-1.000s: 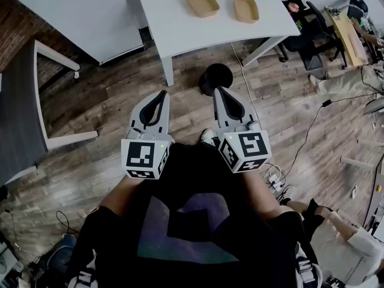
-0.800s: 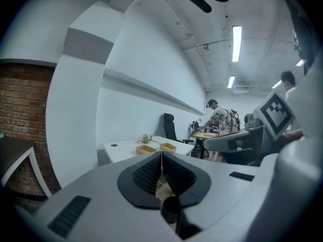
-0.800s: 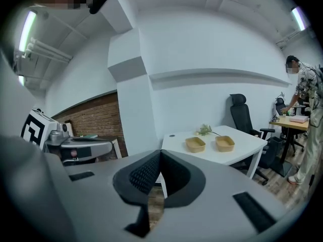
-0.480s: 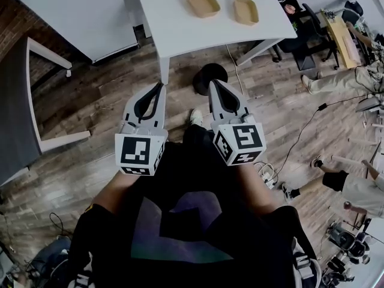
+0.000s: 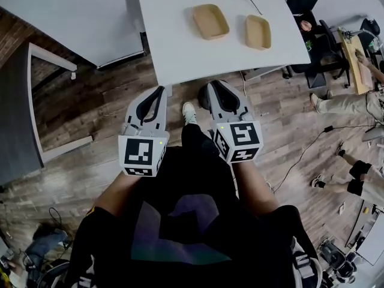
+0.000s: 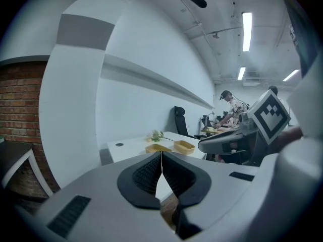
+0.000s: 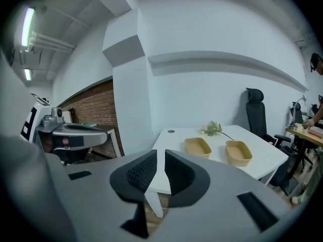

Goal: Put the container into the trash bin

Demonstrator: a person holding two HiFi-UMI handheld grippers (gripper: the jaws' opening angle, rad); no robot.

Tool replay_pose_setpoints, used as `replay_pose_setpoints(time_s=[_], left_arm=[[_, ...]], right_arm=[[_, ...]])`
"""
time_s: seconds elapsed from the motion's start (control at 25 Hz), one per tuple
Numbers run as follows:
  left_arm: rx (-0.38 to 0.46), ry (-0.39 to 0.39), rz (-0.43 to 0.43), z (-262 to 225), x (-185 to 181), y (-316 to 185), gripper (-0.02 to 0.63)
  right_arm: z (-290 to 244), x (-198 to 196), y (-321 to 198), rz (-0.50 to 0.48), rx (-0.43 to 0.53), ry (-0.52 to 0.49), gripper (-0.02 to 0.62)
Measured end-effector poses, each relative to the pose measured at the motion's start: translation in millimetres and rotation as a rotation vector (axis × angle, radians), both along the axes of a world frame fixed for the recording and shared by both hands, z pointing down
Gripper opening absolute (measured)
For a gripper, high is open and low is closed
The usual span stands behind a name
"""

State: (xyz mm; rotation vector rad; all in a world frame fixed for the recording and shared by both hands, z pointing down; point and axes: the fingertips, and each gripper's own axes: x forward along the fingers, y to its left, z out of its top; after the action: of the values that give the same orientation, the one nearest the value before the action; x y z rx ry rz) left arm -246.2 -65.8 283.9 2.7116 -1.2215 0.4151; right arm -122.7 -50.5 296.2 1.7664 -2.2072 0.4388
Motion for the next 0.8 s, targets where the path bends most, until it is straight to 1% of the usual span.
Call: replay_pose_setpoints(time_s=[0.16,0.36,0.6,0.8], left_arm=[[-0.027,-0.018,-0.039,8.1,24.5,-48.9,0.012],[-0.064,-0.042,-0.080,24.9,45.2,-98.1,0.014],[-0.109,-0.080,-0.130,53.0,62.1,-151.4,0.014],[-0.174,-0.116,-0.183,85.6,69.8,-179.4,0.014]], right_arm=[[14.1,26.7,-57.4,-0.057,-0.045,0.063,0.074],[38.2,50.5,-119.7,-0.123,-0.100,0.153,0.086],[77.3,60.5,-180.1,-0.224,-0.176,0.254,0.094],[117.6,63.6,-210.1,-0.322,-0.273,0.316,0.095]])
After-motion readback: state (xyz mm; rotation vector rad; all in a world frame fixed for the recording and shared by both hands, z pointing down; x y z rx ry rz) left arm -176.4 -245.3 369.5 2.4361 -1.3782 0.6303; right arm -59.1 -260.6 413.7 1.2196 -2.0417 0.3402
